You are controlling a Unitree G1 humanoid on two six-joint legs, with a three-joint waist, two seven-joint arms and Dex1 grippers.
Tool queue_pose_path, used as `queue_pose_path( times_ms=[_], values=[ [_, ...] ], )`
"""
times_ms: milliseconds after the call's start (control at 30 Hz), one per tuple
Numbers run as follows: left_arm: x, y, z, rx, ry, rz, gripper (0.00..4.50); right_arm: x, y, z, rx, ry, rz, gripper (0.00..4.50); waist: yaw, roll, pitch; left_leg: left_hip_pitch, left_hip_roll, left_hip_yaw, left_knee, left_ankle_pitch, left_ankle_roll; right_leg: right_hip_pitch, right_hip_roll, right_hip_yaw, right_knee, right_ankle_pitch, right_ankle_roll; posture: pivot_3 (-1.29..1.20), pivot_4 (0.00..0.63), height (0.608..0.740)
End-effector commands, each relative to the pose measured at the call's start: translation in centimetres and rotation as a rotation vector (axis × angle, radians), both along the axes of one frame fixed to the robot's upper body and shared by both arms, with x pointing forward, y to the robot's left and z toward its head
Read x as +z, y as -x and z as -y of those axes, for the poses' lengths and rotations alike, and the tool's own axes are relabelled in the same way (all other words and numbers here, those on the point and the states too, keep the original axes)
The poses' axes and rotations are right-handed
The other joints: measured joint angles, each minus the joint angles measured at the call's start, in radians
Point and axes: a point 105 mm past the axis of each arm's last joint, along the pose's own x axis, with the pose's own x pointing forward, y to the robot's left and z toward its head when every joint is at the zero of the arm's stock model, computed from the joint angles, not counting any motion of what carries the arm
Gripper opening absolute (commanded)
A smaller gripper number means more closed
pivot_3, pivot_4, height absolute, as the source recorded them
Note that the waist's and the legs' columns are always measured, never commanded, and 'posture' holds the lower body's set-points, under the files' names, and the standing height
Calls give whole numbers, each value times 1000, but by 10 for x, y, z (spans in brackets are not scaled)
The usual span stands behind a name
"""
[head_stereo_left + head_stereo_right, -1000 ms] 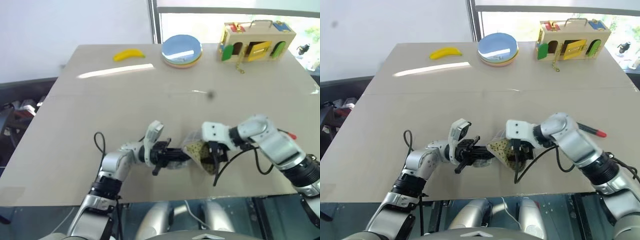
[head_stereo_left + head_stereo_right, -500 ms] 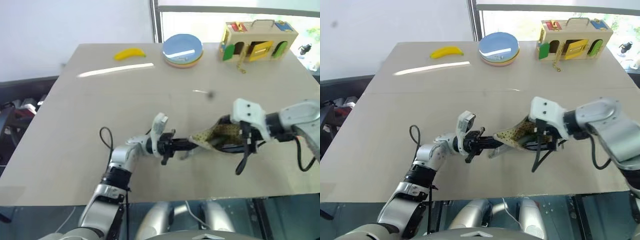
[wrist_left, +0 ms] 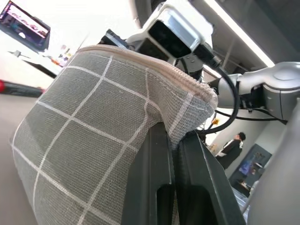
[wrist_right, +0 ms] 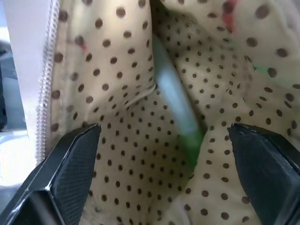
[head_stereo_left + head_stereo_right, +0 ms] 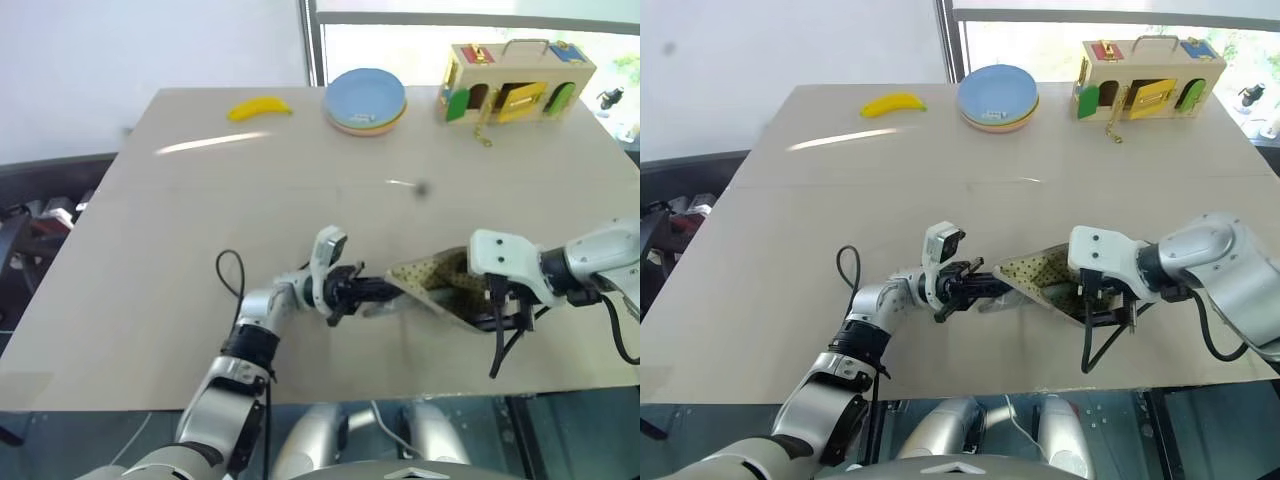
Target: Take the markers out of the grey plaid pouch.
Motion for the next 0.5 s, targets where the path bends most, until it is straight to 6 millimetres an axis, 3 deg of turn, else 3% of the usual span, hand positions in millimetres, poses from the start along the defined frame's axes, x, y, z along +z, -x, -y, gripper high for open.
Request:
queue_pose_path(
  times_ms=[33, 300, 467, 500],
  values=[
    [4, 8, 2, -34, 37, 38, 0, 2, -9, 2, 14, 54, 64, 4473, -1, 0, 0, 0, 0, 0, 0, 0, 0, 0, 0, 0, 0, 0, 0, 0, 150, 740],
    [2, 19, -2, -60, 8, 106, 0, -18, -15, -29, 150, 41, 45, 4473, -5, 0, 0, 0, 0, 0, 0, 0, 0, 0, 0, 1, 0, 0, 0, 0, 150, 740],
    [1, 18, -3, -58, -4, 125, 0, -45, -19, -41, 195, 21, 2, 4473, -3, -1, 0, 0, 0, 0, 0, 0, 0, 0, 0, 0, 0, 0, 0, 0, 150, 740],
    [1, 18, -3, -56, -8, 132, 0, -51, -22, -41, 197, 24, 1, 4237, -3, -1, 0, 0, 0, 0, 0, 0, 0, 0, 1, 0, 0, 0, 0, 0, 150, 740]
  ],
)
